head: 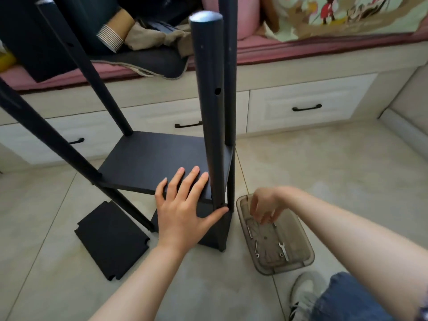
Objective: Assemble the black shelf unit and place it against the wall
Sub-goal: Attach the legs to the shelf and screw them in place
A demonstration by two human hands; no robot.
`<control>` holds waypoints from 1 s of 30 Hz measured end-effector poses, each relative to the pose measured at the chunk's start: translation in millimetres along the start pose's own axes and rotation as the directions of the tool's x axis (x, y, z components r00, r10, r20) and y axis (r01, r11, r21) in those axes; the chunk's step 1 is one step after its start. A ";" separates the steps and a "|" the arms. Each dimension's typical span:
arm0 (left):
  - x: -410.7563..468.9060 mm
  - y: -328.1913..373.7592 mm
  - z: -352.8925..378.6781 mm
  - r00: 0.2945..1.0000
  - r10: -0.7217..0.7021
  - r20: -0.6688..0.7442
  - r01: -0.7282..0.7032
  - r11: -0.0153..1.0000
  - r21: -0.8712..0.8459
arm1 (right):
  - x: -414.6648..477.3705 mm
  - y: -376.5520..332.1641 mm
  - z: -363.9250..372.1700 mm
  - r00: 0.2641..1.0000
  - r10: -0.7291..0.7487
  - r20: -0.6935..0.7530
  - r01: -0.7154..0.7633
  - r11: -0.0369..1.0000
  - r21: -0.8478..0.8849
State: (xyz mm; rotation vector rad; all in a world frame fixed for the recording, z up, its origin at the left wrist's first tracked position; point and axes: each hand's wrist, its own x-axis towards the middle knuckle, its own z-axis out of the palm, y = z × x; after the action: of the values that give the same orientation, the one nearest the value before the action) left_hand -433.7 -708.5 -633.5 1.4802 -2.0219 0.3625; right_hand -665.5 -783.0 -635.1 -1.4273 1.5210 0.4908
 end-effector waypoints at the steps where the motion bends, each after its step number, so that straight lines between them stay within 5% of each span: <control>1: -0.2 -0.5 0.7 1.000 0.002 0.000 -0.002 1.000 0.000 | 13.9 11.4 11.0 1.000 0.030 -0.010 -0.030 1.000 -0.002; 12: -3.5 -3.2 3.7 1.000 0.000 0.015 0.000 1.000 0.023 | 95.0 66.9 103.8 0.985 -0.024 -0.170 0.009 0.996 -0.089; 30: -2.3 3.1 -0.8 0.997 -0.040 0.064 0.039 0.999 0.024 | 116.6 101.4 126.9 0.963 -0.048 -0.264 -0.003 0.982 -0.190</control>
State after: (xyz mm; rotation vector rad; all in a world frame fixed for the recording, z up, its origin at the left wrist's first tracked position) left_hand -435.9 -705.2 -633.9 1.5621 -2.0420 0.3262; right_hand -696.4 -718.8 -822.0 -1.7121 1.7049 0.4512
